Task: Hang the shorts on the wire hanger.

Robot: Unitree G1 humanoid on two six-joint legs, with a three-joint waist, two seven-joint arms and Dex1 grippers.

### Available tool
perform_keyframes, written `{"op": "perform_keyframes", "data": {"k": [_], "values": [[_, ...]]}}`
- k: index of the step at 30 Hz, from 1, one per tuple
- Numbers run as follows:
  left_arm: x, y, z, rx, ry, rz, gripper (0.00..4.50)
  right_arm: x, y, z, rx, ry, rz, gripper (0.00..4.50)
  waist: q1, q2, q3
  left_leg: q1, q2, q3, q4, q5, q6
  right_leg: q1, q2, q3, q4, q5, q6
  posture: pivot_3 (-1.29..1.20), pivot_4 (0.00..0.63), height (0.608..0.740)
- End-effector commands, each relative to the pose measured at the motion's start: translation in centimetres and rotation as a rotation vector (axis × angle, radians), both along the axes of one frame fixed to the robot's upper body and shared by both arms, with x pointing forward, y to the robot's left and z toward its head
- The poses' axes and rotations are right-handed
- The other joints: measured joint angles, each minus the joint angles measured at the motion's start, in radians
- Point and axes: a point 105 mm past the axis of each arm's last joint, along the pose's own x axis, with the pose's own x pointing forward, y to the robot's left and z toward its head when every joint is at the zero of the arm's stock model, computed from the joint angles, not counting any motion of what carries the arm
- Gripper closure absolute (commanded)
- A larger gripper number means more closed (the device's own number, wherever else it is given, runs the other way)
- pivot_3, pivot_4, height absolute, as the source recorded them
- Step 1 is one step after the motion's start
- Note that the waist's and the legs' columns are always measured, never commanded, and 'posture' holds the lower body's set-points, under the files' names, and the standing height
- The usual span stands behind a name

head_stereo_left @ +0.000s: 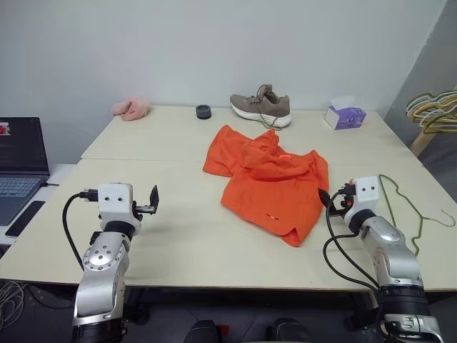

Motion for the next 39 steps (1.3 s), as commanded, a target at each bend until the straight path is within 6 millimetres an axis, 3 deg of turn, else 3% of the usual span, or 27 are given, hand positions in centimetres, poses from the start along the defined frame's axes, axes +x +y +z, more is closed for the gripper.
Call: {"op": "perform_keyframes", "data": {"k": [1,18,23,26,31,36,39], "values": [[0.2,-0.9,1.4,0.014,-0.056,-0.049,0.0,0.3,0.2,2.0,0.007,-0.072,0.012,0.01,0.0,0.0,0.0,0.0,0.0,0.0,0.0,0.0,0.0,0.0,0.0,0.0,0.0,0.0,0.0,0.01,0.017,0.74],[0.1,-1.1,1.3,-0.009,-0.049,-0.071,0.0,0.4,0.7,2.1,0.017,-0.083,0.04,0.01,0.0,0.001,0.001,0.001,0.0,0.001,0.0,0.0,0.0,0.0,0.0,0.001,0.0,0.0,0.0,0.01,0.018,0.74],[-0.5,-4.0,2.0,-0.122,-0.077,-0.281,0.0,0.2,0.8,2.4,0.016,-0.088,0.061,0.01,-0.001,0.002,0.001,0.0,0.001,0.002,-0.001,0.0,0.0,0.0,0.0,0.001,0.0,-0.001,0.0,-0.01,0.018,0.74],[-0.2,-5.6,1.8,-0.097,-0.055,-0.365,0.0,-0.1,0.9,2.7,0.013,-0.095,0.084,0.01,-0.003,0.003,0.003,0.0,0.001,0.002,-0.001,0.0,0.0,-0.001,0.0,0.001,0.0,-0.001,0.0,-0.03,0.017,0.74],[0.5,-10.7,1.5,-0.109,-0.006,-0.609,0.0,-1.2,1.4,3.7,0.007,-0.103,0.176,0.01,-0.003,0.005,0.004,0.0,0.0,0.003,0.0,0.0,0.0,-0.001,0.0,0.002,-0.001,-0.004,0.004,-0.08,0.019,0.74],[0.4,-17.5,0.7,-0.148,0.129,-0.967,0.0,-5.6,4.1,5.8,0.023,-0.03,0.53,0.01,-0.01,0.008,0.006,-0.002,-0.001,0.004,0.0,0.0,0.0,-0.001,0.0,0.002,-0.002,-0.005,0.007,-0.14,0.019,0.74],[-0.1,-19.8,-0.2,-0.123,0.223,-1.114,0.0,-7.3,4.6,6.5,0.013,0.017,0.628,0.01,-0.038,0.008,0.007,-0.002,-0.001,0.003,0.0,-0.001,0.0,-0.001,0.0,0.002,-0.003,-0.005,0.008,-0.16,0.019,0.74]]}}
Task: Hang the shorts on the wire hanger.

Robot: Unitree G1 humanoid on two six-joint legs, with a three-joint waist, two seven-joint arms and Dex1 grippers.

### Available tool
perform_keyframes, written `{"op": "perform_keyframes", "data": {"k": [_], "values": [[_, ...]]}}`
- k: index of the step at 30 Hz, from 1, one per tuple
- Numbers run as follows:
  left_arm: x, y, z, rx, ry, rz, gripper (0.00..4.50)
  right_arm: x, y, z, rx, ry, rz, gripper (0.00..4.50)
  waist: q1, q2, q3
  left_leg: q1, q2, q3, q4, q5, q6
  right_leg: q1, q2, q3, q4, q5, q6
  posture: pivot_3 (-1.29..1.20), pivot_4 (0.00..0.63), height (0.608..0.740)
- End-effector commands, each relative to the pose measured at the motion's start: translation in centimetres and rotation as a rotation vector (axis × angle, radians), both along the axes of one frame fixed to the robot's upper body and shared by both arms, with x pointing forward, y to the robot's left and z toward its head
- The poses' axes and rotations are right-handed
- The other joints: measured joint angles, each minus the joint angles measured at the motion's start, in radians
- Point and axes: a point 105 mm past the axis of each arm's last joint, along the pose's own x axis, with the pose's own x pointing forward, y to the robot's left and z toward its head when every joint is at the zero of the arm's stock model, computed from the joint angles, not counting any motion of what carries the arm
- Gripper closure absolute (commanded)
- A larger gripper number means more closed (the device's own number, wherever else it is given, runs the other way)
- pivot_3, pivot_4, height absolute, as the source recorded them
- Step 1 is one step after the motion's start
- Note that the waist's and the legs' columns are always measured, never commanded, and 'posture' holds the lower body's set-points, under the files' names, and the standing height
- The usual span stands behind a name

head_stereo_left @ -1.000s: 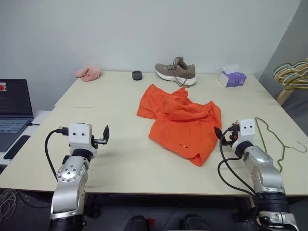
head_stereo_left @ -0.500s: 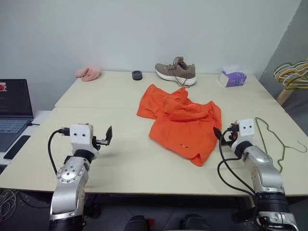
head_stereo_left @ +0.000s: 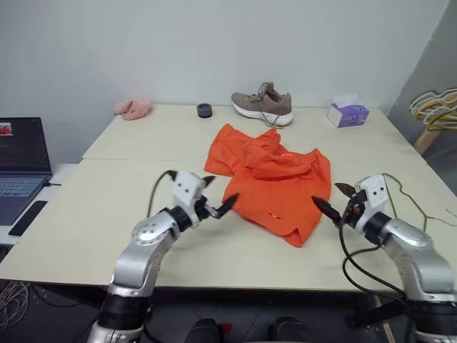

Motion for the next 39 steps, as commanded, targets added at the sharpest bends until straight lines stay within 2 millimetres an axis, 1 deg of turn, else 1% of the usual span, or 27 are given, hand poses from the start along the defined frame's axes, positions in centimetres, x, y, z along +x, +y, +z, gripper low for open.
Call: {"op": "perform_keyframes", "data": {"k": [1,4,7,8,10,12,14,18,21,24,27,30,33,34,37,39], "values": [[-1.0,-2.9,-0.8,0.047,0.075,-0.202,0.0,-1.9,1.3,2.1,-0.002,-0.002,0.141,0.01,-0.021,0.0,0.0,0.0,0.0,0.0,0.0,0.0,0.0,0.0,0.0,0.0,0.0,0.0,0.0,-0.18,0.02,0.74],[-1.7,-4.6,-2.2,0.099,0.177,-0.329,0.0,-3.0,1.8,2.7,-0.02,0.015,0.192,0.01,-0.049,-0.001,0.001,0.0,0.001,-0.001,0.0,0.0,0.0,0.0,0.002,0.0,0.0,0.0,0.0,-0.2,0.021,0.74],[-1.6,-5.2,-2.6,0.126,0.204,-0.353,0.0,-3.3,1.9,2.9,-0.026,0.017,0.2,0.01,-0.073,-0.001,0.001,0.0,0.001,-0.001,0.0,0.0,0.0,0.0,0.002,0.0,0.0,-0.001,0.0,-0.2,0.021,0.74],[-1.2,-5.5,-2.9,0.137,0.211,-0.349,0.0,-3.4,2.0,3.0,-0.03,0.015,0.202,0.01,-0.081,-0.002,0.002,0.0,0.001,-0.002,0.0,0.0,0.0,0.0,0.002,0.0,0.0,-0.001,0.0,-0.22,0.022,0.74],[-0.7,-6.0,-3.2,0.15,0.22,-0.346,0.0,-3.6,2.1,3.1,-0.034,0.013,0.204,0.01,-0.085,-0.002,0.002,0.0,0.001,-0.002,0.0,0.0,0.0,0.0,0.002,0.0,0.0,-0.001,0.0,-0.22,0.022,0.74],[-0.3,-7.1,-4.5,0.189,0.247,-0.347,0.0,-3.8,2.3,3.0,-0.039,0.012,0.205,0.01,-0.089,-0.002,0.002,0.0,0.001,-0.002,0.0,0.0,0.0,0.0,0.002,0.0,0.0,-0.001,0.0,-0.24,0.022,0.74],[-0.5,-8.2,-5.6,0.222,0.268,-0.367,0.0,-4.1,2.3,2.8,-0.051,0.015,0.209,0.01,-0.091,-0.002,0.002,0.0,0.001,-0.002,0.0,0.0,-0.001,0.0,0.002,0.0,-0.001,0.0,0.001,-0.24,0.022,0.74],[-0.7,-9.1,-6.1,0.24,0.277,-0.39,0.0,-4.3,2.1,2.5,-0.068,0.019,0.206,0.01,-0.094,-0.002,0.002,-0.003,0.001,-0.002,0.0,-0.002,-0.002,-0.001,0.001,0.0,-0.003,-0.001,0.003,-0.24,0.022,0.74],[-0.8,-8.7,-6.8,0.294,0.268,-0.399,0.64,-4.3,1.9,2.3,-0.075,0.02,0.202,0.0,-0.102,-0.002,0.002,-0.004,0.001,-0.002,0.0,-0.002,-0.003,-0.002,0.001,0.0,-0.003,-0.001,0.003,-0.26,0.024,0.74],[-0.3,-7.4,-7.3,0.318,0.26,-0.361,1.56,-4.2,1.7,2.2,-0.081,0.017,0.201,0.0,-0.111,-0.002,0.002,-0.003,0.001,-0.003,0.0,-0.002,-0.003,-0.002,0.001,0.0,-0.003,-0.001,0.003,-0.26,0.025,0.74],[0.1,-5.7,-7.4,0.303,0.264,-0.314,2.51,-4.2,1.7,1.9,-0.081,0.021,0.208,0.0,-0.116,-0.002,0.002,-0.002,0.001,-0.003,0.0,-0.002,-0.003,-0.001,0.001,0.0,-0.003,-0.001,0.003,-0.25,0.023,0.74],[0.1,-4.0,-7.2,0.284,0.266,-0.271,3.47,-4.1,1.9,1.8,-0.085,0.02,0.224,0.0,-0.123,-0.002,0.002,-0.002,0.002,-0.003,0.0,-0.002,-0.003,-0.001,0.001,0.0,-0.003,-0.001,0.003,-0.24,0.022,0.74],[-0.3,-1.8,-6.8,0.267,0.274,-0.229,4.38,-3.8,2.1,1.9,-0.095,0.009,0.246,0.0,-0.134,-0.002,0.002,-0.002,0.002,-0.003,-0.001,-0.002,-0.003,0.0,0.001,0.0,-0.002,-0.001,0.003,-0.24,0.022,0.74],[-0.5,-0.9,-6.7,0.267,0.275,-0.211,4.44,-3.8,2.2,1.9,-0.102,0.006,0.255,0.0,-0.136,-0.002,0.002,-0.001,0.002,-0.003,-0.001,-0.002,-0.003,0.0,0.001,0.0,-0.002,-0.001,0.003,-0.24,0.022,0.74],[-1.4,2.6,-6.5,0.277,0.288,-0.145,4.44,-3.5,2.6,1.9,-0.112,-0.001,0.283,0.0,-0.142,-0.002,0.002,-0.001,0.003,-0.003,-0.001,-0.002,-0.003,0.0,0.001,0.001,-0.002,-0.001,0.003,-0.19,0.02,0.74],[-2.0,4.7,-6.3,0.285,0.296,-0.101,4.44,-3.3,2.8,1.8,-0.12,-0.005,0.298,0.0,-0.138,-0.002,0.002,0.0,0.003,-0.003,-0.001,-0.002,-0.003,0.0,0.002,0.001,-0.001,-0.001,0.003,-0.18,0.019,0.74]]}}
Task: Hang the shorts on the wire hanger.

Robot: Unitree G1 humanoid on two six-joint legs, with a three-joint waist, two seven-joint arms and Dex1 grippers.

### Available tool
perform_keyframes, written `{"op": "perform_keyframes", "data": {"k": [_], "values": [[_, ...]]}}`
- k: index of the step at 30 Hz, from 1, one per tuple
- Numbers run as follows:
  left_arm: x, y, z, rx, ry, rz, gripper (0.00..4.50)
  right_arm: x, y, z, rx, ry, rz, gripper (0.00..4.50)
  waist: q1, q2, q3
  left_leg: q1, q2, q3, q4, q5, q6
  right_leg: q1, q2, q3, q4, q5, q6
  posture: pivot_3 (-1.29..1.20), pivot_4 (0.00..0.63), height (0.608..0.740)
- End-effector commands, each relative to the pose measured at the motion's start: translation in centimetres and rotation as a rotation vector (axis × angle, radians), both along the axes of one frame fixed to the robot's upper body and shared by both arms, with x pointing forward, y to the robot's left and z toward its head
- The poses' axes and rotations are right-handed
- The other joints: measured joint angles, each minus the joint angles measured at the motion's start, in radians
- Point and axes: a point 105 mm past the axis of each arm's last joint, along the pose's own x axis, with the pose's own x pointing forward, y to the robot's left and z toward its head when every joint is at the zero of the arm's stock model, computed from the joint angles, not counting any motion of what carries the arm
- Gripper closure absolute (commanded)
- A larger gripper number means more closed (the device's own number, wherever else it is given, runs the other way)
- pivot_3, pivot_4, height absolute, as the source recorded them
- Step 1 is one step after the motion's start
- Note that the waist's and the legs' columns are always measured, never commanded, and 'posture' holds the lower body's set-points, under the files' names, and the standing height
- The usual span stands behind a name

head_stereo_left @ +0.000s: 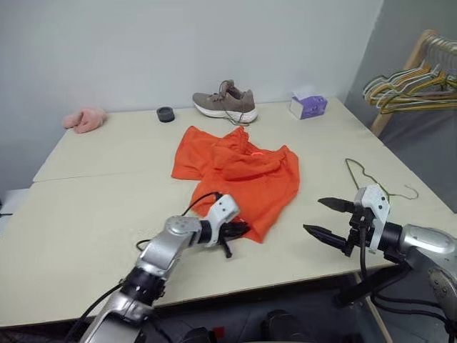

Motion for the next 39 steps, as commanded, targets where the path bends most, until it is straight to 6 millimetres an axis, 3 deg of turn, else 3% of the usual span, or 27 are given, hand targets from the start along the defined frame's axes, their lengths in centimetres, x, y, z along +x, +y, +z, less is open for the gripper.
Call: {"op": "perform_keyframes", "data": {"k": [1,3,7,12,17,22,30,33,39], "values": [[-0.5,3.5,1.0,0.015,-0.017,0.086,4.44,0.4,0.6,0.9,-0.015,-0.053,0.05,0.0,0.003,0.0,0.0,0.0,0.0,-0.001,0.0,0.0,0.0,0.0,0.0,0.0,0.0,0.0,0.0,-0.18,0.019,0.74],[-0.8,5.3,1.2,0.03,-0.018,0.132,4.44,0.6,0.8,0.9,-0.015,-0.056,0.063,0.0,0.01,0.0,0.0,0.0,0.0,-0.002,0.0,0.0,0.0,0.001,-0.002,0.0,0.001,-0.001,-0.001,-0.16,0.017,0.74],[-1.6,13.2,1.4,0.146,-0.045,0.335,4.44,0.9,2.1,0.9,-0.04,-0.076,0.132,0.0,0.013,-0.001,0.0,0.001,0.0,-0.002,0.0,0.0,0.0,0.001,-0.004,0.0,0.001,-0.001,-0.002,-0.12,0.018,0.74],[-3.0,16.3,2.0,0.192,-0.065,0.382,4.44,1.7,3.2,0.3,-0.159,-0.145,0.199,0.0,0.04,0.001,0.002,0.003,0.001,-0.003,-0.002,0.0,0.0,-0.001,-0.005,-0.001,0.003,-0.003,-0.006,-0.1,0.02,0.74],[-3.5,15.6,2.6,0.161,-0.081,0.339,4.44,3.1,4.5,-0.7,-0.306,-0.245,0.261,0.0,0.083,0.0,0.004,0.002,0.0,-0.002,-0.002,0.0,-0.001,-0.006,-0.008,-0.001,0.003,-0.003,-0.006,-0.09,0.021,0.74],[-3.8,14.2,2.9,0.128,-0.068,0.292,4.44,5.0,7.0,-3.2,-0.579,-0.409,0.433,0.0,0.095,0.001,0.004,-0.002,0.0,-0.001,-0.001,0.0,-0.001,-0.011,-0.008,-0.001,0.005,-0.003,-0.006,-0.09,0.023,0.74],[-3.3,14.7,4.0,0.135,-0.084,0.3,4.44,8.5,8.5,-4.5,-0.717,-0.521,0.506,0.0,0.101,0.0,0.004,-0.006,0.0,0.0,0.0,0.0,-0.001,-0.011,-0.007,-0.002,0.007,0.0,-0.011,-0.08,0.016,0.74],[-3.0,15.1,4.4,0.147,-0.097,0.302,4.5,9.4,8.3,-4.4,-0.738,-0.544,0.504,0.6,0.102,0.0,0.004,-0.006,0.0,0.0,0.0,0.0,-0.001,-0.011,-0.007,-0.003,0.007,0.001,-0.011,-0.07,0.014,0.74],[-2.4,14.5,4.6,0.157,-0.112,0.256,4.5,10.5,6.6,-3.2,-0.788,-0.604,0.504,2.7,0.107,0.0,0.004,-0.006,-0.001,-0.001,0.0,0.0,-0.001,-0.011,-0.007,-0.003,0.008,0.001,-0.011,-0.09,0.013,0.74]]}}
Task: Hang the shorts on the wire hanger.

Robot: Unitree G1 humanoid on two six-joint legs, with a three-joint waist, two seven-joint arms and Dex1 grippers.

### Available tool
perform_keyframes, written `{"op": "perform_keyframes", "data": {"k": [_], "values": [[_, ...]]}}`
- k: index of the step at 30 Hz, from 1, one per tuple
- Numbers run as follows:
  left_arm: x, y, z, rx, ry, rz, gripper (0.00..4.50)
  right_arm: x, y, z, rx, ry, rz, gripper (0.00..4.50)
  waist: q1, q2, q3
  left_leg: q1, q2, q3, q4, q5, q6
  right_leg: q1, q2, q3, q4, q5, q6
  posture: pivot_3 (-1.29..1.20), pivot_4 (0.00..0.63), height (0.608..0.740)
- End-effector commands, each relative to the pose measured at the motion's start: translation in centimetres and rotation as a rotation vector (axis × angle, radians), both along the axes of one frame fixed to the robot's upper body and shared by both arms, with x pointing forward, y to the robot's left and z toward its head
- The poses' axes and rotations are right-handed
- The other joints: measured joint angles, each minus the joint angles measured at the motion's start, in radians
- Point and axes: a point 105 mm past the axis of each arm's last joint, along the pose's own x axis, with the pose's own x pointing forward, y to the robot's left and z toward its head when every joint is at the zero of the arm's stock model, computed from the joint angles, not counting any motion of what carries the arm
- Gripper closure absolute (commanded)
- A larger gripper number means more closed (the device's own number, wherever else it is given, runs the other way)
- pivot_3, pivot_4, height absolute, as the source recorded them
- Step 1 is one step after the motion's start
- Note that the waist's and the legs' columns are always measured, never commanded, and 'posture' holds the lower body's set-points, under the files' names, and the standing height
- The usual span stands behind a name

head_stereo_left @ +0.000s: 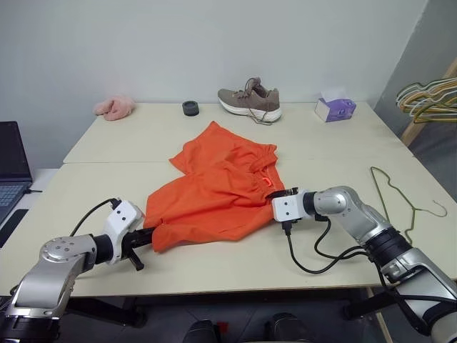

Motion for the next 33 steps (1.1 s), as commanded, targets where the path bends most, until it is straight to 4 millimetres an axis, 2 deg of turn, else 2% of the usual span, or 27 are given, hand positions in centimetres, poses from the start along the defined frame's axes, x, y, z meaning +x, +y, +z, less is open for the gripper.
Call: {"op": "perform_keyframes", "data": {"k": [1,5,8,11,16,19,22,25,29,30,31,33], "values": [[0.7,-0.5,1.0,0.023,-0.039,-0.051,4.5,1.4,-1.4,2.8,-0.029,-0.121,0.015,3.07,0.0,0.0,0.0,0.0,0.0,0.0,0.0,0.0,0.0,0.0,0.0,0.0,0.0,0.0,0.0,-0.09,0.014,0.74],[1.0,-1.4,0.7,0.052,-0.035,-0.125,4.5,1.4,-3.2,4.1,-0.109,-0.162,0.052,4.47,-0.001,0.001,0.0,0.0,-0.001,0.001,0.001,0.0,0.0,0.0,0.0,0.0,0.0,0.0,0.001,-0.1,0.016,0.74],[0.8,-2.0,0.4,0.068,-0.021,-0.178,4.5,0.7,-4.9,4.6,-0.172,-0.149,0.071,4.47,0.0,0.001,0.0,0.0,-0.001,0.001,0.001,0.0,0.0,0.0,0.0,0.0,0.0,0.0,0.001,-0.11,0.018,0.74],[-1.0,-3.0,-0.6,0.101,0.053,-0.305,4.5,-2.6,-6.5,4.5,-0.224,-0.025,0.111,4.47,0.0,0.001,0.0,-0.001,-0.001,0.001,0.001,0.0,0.0,0.0,0.0,0.001,0.0,0.0,0.001,-0.13,0.022,0.74],[-5.1,-3.0,-1.4,0.095,0.244,-0.432,4.5,-8.8,-4.8,3.4,-0.135,0.215,0.16,4.47,-0.007,0.001,0.0,-0.002,0.002,-0.002,0.0,-0.001,-0.001,-0.001,0.001,0.001,0.001,-0.001,-0.001,-0.14,0.027,0.74],[-6.8,-2.2,-1.5,0.101,0.331,-0.462,4.5,-11.0,-3.5,3.1,-0.069,0.315,0.155,4.47,-0.021,0.005,0.002,0.0,0.003,-0.002,0.0,-0.001,-0.001,0.0,0.002,0.001,0.002,-0.002,-0.003,-0.14,0.028,0.74],[-6.9,-1.5,-1.5,0.1,0.349,-0.45,4.5,-11.4,-3.4,2.7,-0.046,0.371,0.118,4.47,-0.023,0.004,0.004,0.007,0.003,-0.001,0.0,-0.001,-0.001,0.004,0.002,0.0,0.002,-0.005,0.001,-0.14,0.028,0.74],[-5.9,-1.4,-1.3,0.078,0.308,-0.419,4.5,-11.1,-3.6,2.9,-0.011,0.404,0.073,4.47,-0.023,0.003,0.005,0.02,0.002,-0.001,0.001,-0.001,-0.001,0.013,-0.001,0.001,-0.001,-0.01,-0.007,-0.14,0.028,0.74],[-3.1,-1.8,0.3,-0.006,0.166,-0.328,4.5,-9.9,-3.3,4.6,0.104,0.434,0.003,4.47,-0.017,0.002,0.005,0.021,0.001,0.0,0.002,-0.001,-0.001,0.015,-0.003,0.0,-0.001,-0.009,-0.006,-0.13,0.029,0.74],[-1.4,-2.2,1.7,-0.073,0.086,-0.273,4.5,-8.8,-3.0,5.9,0.185,0.438,-0.037,4.47,-0.016,0.002,0.005,0.02,0.001,0.0,0.002,-0.001,-0.001,0.015,-0.003,0.0,-0.001,-0.009,-0.006,-0.13,0.029,0.74],[1.1,-2.5,3.7,-0.141,-0.03,-0.194,4.5,-6.9,-2.8,7.5,0.281,0.421,-0.095,4.47,-0.015,0.002,0.005,0.02,0.002,-0.001,0.002,-0.001,-0.001,0.015,-0.003,-0.001,-0.001,-0.008,-0.005,-0.12,0.029,0.74],[6.0,-2.9,7.8,-0.227,-0.221,-0.073,4.5,-2.1,-2.9,10.5,0.441,0.363,-0.219,4.47,-0.011,0.0,0.009,0.019,0.001,-0.002,0.003,-0.001,-0.001,0.015,-0.001,-0.001,0.0,-0.003,0.003,-0.12,0.028,0.74]]}}
